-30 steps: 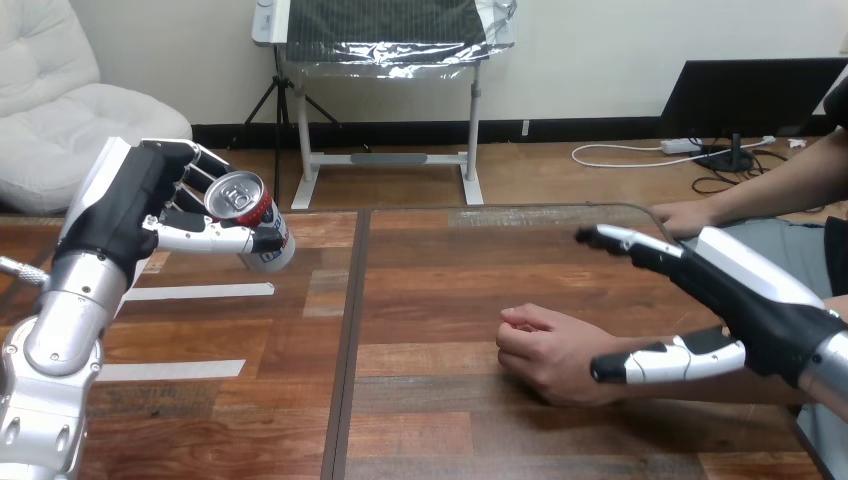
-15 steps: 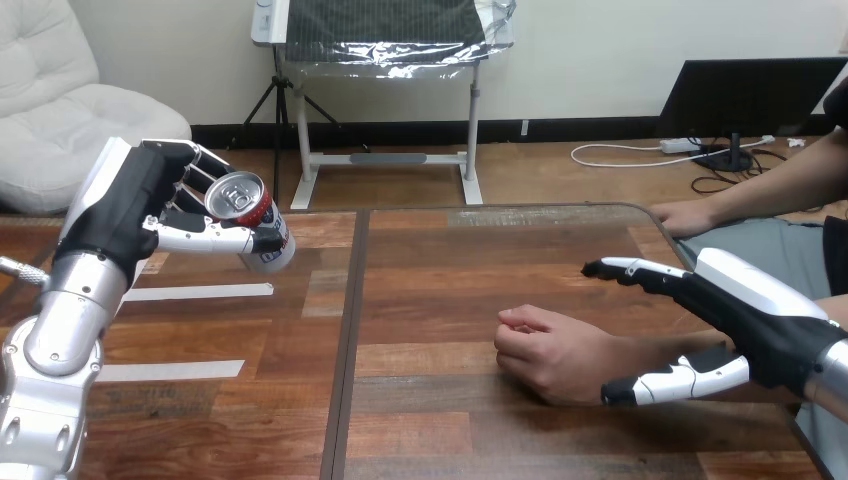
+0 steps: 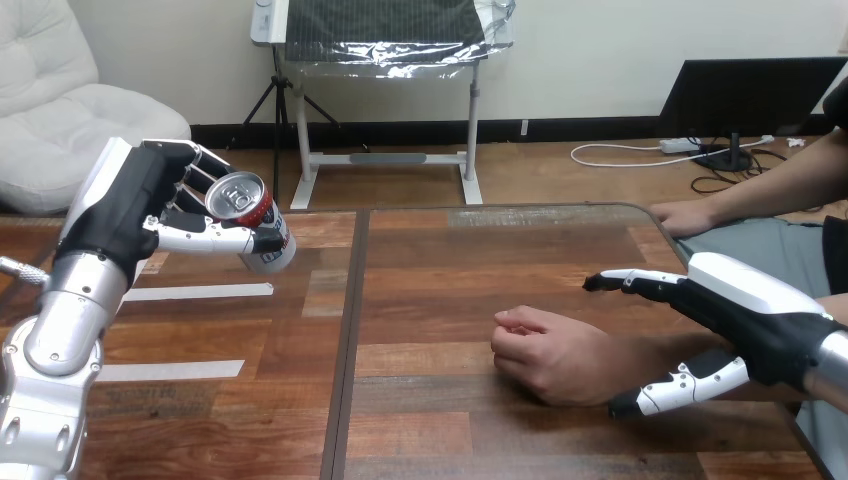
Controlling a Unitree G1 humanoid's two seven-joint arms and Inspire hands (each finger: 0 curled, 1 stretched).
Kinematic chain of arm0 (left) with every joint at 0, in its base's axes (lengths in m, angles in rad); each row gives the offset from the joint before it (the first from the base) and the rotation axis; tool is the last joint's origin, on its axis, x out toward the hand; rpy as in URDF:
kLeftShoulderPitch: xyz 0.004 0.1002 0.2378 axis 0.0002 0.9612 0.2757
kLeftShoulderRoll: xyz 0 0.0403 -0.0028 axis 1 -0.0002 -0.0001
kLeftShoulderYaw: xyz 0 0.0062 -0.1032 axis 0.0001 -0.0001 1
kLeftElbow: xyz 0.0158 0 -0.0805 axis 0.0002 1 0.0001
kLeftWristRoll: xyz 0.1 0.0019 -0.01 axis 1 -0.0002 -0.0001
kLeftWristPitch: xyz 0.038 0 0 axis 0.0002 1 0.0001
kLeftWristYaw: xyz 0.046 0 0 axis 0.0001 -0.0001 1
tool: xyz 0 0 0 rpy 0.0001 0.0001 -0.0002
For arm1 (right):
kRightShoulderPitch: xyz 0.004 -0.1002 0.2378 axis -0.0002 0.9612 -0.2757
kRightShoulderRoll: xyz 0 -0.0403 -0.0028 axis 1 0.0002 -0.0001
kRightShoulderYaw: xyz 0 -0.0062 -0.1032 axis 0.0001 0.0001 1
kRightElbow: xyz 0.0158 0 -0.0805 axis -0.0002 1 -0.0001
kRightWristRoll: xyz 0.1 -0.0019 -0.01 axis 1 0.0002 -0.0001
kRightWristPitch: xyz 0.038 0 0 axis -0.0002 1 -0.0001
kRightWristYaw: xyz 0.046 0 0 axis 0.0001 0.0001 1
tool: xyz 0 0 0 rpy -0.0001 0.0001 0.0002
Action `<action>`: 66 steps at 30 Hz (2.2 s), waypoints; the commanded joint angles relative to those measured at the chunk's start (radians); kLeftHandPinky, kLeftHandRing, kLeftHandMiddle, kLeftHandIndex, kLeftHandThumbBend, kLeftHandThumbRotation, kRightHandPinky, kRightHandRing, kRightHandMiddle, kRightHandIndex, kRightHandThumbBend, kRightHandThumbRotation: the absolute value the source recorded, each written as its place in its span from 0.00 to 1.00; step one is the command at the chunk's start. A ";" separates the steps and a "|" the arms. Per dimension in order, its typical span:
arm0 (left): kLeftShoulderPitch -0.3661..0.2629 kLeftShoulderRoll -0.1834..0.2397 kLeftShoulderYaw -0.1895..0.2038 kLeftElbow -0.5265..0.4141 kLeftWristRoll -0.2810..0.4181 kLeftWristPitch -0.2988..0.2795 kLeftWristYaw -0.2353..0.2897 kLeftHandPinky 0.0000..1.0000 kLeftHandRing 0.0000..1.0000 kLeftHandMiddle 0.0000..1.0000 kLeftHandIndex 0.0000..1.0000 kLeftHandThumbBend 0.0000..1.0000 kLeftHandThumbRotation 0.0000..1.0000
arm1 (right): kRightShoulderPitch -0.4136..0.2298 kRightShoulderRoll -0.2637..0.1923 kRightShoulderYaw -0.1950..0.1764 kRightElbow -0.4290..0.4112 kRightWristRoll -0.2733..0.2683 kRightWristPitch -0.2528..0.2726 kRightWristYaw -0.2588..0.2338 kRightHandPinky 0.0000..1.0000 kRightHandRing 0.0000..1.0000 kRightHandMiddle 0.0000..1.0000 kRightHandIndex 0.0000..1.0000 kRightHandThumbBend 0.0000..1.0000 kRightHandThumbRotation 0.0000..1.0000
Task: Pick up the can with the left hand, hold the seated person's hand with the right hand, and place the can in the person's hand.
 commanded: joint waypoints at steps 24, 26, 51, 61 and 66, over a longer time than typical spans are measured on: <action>-0.042 0.018 0.040 -0.031 -0.017 -0.036 -0.013 0.29 0.35 0.39 0.41 0.79 0.00 | -0.096 -0.031 0.052 0.102 -0.109 -0.027 -0.079 0.86 0.87 0.88 0.86 1.00 0.32; -0.042 0.019 0.040 -0.031 -0.015 -0.034 -0.013 0.30 0.35 0.39 0.42 0.79 0.00 | -0.099 -0.031 0.056 0.112 -0.117 -0.033 -0.089 0.86 0.87 0.88 0.86 1.00 0.30; -0.031 0.017 0.043 -0.058 -0.005 -0.014 -0.015 0.30 0.36 0.40 0.42 0.79 0.00 | -0.139 -0.042 0.107 0.188 -0.209 -0.030 -0.155 0.82 0.83 0.84 0.83 1.00 0.17; -0.027 0.019 0.045 -0.056 -0.009 -0.024 -0.019 0.30 0.36 0.39 0.42 0.78 0.00 | -0.146 -0.038 0.119 0.205 -0.221 -0.013 -0.175 0.81 0.83 0.83 0.81 1.00 0.13; -0.027 0.021 0.046 -0.042 -0.014 -0.046 -0.023 0.30 0.35 0.39 0.42 0.78 0.00 | -0.152 -0.039 0.132 0.218 -0.250 0.002 -0.198 0.81 0.82 0.83 0.81 1.00 0.13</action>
